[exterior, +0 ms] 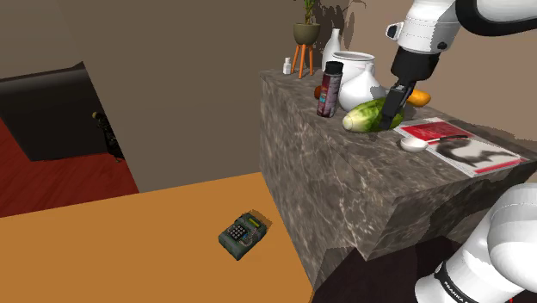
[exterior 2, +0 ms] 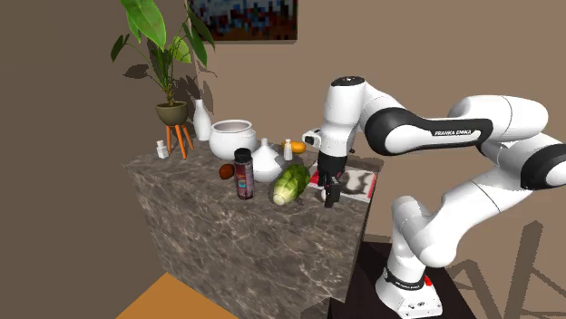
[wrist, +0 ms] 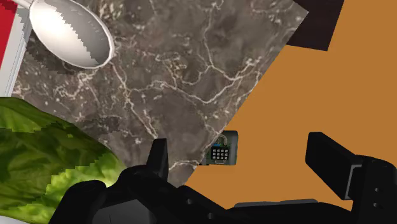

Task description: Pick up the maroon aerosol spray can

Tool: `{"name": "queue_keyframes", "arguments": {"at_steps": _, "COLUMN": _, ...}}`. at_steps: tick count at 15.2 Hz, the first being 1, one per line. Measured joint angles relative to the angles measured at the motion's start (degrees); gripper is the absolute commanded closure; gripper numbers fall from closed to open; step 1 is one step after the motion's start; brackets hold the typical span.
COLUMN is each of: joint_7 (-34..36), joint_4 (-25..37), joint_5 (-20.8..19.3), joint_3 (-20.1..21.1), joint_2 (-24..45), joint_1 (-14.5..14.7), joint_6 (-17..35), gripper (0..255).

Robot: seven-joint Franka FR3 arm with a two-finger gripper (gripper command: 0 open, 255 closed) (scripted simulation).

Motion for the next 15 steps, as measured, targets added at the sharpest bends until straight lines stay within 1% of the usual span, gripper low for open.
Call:
{"name": "queue_keyframes", "arguments": {"at_steps": 1, "joint_7": 0.0, "joint_4": 0.0, "joint_5": 0.0, "joint_3": 0.0, "joint_2": 0.0, "joint_1": 0.0, "joint_6": 0.0, "gripper": 0}}
{"name": "queue_keyframes", "arguments": {"at_steps": 4, "joint_7": -0.7, "joint_4": 3.0, "joint_5": -0.7, "joint_3": -1.1, "joint_2": 4.0, "joint_1": -0.8, "joint_6": 1.3, "gripper": 0}}
{"name": "queue_keyframes", "arguments": {"at_steps": 12, "joint_7": -4.2, "joint_4": 17.0, "joint_5": -2.3, "joint_3": -5.6, "joint_2": 20.3, "joint_1": -3.2, "joint_6": 4.5, "gripper": 0}}
{"name": "queue_keyframes", "arguments": {"at_steps": 15, "joint_7": -5.6, "joint_4": 23.6, "joint_5": -2.2, "joint_3": -7.1, "joint_2": 26.4, "joint_1": -3.9, "joint_6": 4.4, "gripper": 0}}
